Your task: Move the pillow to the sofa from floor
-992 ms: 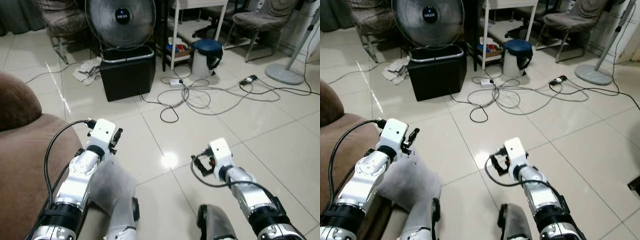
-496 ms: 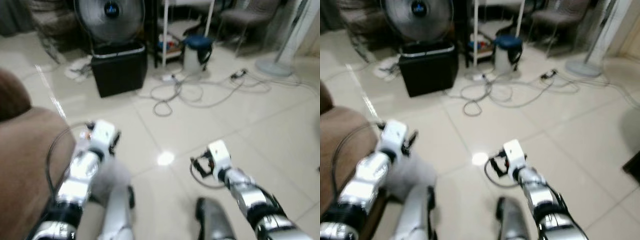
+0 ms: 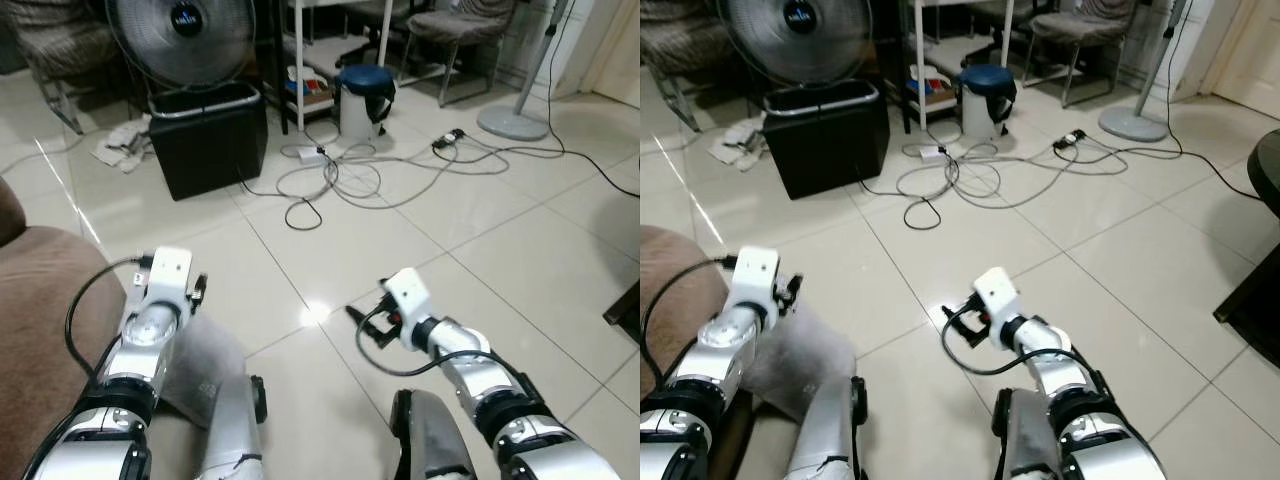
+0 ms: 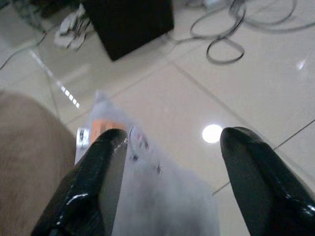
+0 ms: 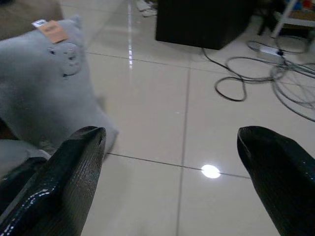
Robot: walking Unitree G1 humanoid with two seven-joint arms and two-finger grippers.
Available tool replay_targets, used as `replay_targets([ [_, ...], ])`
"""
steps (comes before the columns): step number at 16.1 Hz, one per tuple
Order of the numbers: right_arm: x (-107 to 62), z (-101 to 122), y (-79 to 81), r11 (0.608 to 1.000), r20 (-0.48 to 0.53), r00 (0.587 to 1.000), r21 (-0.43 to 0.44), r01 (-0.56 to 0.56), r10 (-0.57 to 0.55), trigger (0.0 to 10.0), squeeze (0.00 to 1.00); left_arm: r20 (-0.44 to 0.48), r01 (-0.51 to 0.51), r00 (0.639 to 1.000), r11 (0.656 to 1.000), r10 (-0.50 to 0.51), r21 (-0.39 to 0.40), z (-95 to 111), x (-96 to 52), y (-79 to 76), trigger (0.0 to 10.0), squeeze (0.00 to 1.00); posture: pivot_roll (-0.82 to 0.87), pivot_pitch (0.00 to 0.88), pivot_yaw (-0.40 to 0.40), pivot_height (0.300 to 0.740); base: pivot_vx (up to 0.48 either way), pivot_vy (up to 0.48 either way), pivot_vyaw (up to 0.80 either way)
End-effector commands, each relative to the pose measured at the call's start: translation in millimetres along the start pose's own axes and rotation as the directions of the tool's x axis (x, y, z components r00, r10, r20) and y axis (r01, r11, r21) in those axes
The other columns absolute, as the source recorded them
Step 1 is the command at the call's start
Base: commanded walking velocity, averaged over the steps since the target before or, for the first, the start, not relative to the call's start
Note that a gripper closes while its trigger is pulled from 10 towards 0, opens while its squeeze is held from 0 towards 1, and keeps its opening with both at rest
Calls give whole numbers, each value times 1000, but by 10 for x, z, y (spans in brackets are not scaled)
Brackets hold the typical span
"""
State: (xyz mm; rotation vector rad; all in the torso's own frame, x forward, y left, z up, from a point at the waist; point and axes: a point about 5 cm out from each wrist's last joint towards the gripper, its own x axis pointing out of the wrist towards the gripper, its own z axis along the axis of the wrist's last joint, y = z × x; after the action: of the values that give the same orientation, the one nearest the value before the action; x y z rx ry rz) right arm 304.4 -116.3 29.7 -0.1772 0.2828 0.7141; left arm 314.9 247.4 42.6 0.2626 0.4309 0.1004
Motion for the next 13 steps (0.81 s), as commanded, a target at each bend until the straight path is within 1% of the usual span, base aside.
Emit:
replay_targets([
  [1,79,119,69,997,33,998,-55,-60,62,10000,0,15,-52,999,999,52,15,55,16,118,10000,1000,109,0,-40,541,0,0,0],
  [2,106,142,143,993,47,994,-70,-93,96,10000,0,11,-70,998,997,70,21,34,11,144,10000,1000,108,0,-53,541,0,0,0],
  [3,126,157,182,991,50,992,-78,-110,114,10000,0,5,-84,996,996,84,24,24,11,170,10000,1000,106,0,-56,541,0,0,0],
  [4,163,227,278,984,74,985,-102,-146,154,10000,0,-5,-120,993,992,120,29,7,9,244,10000,1000,76,0,-67,541,0,0,0],
  [5,151,257,267,981,82,982,-109,-159,168,10000,0,-11,-129,992,991,129,29,3,8,267,10000,1000,65,0,-73,541,0,0,0],
  [6,87,352,232,970,98,971,-138,-202,217,10000,0,-28,-145,989,989,145,18,-29,5,296,10000,1000,37,0,-89,541,0,0,0],
  [7,71,407,231,964,105,966,-150,-218,235,10000,0,-34,-147,989,989,147,8,-44,2,296,10000,1000,34,0,-89,541,0,0,0],
  [8,34,553,237,952,122,954,-176,-249,272,10000,0,-43,-157,987,987,157,-9,-89,-14,311,10000,1000,15,0,-92,541,0,0,0],
  [9,3,675,249,941,131,944,-198,-273,302,10000,0,-51,-188,981,982,187,-11,-150,-43,362,10000,1000,1,10,-102,541,0,0,0],
  [10,-17,729,266,938,137,939,-198,-285,315,10000,0,-50,-227,973,974,226,-7,-198,-74,421,10000,1000,-5,26,-106,541,0,0,0],
  [11,-76,760,321,935,144,934,-194,-298,328,10000,0,-41,-276,960,961,275,-18,-260,-123,506,10000,1000,-35,55,-128,541,0,0,0],
  [12,-135,806,385,926,139,925,-195,-324,353,10000,0,-28,-333,943,942,332,-46,-297,-170,604,10000,1000,-48,69,-150,541,0,0,0],
  [13,-199,805,427,921,124,921,-185,-344,369,10000,0,-26,-365,931,929,364,-60,-347,-210,659,10000,1000,-50,88,-179,541,0,0,0],
])
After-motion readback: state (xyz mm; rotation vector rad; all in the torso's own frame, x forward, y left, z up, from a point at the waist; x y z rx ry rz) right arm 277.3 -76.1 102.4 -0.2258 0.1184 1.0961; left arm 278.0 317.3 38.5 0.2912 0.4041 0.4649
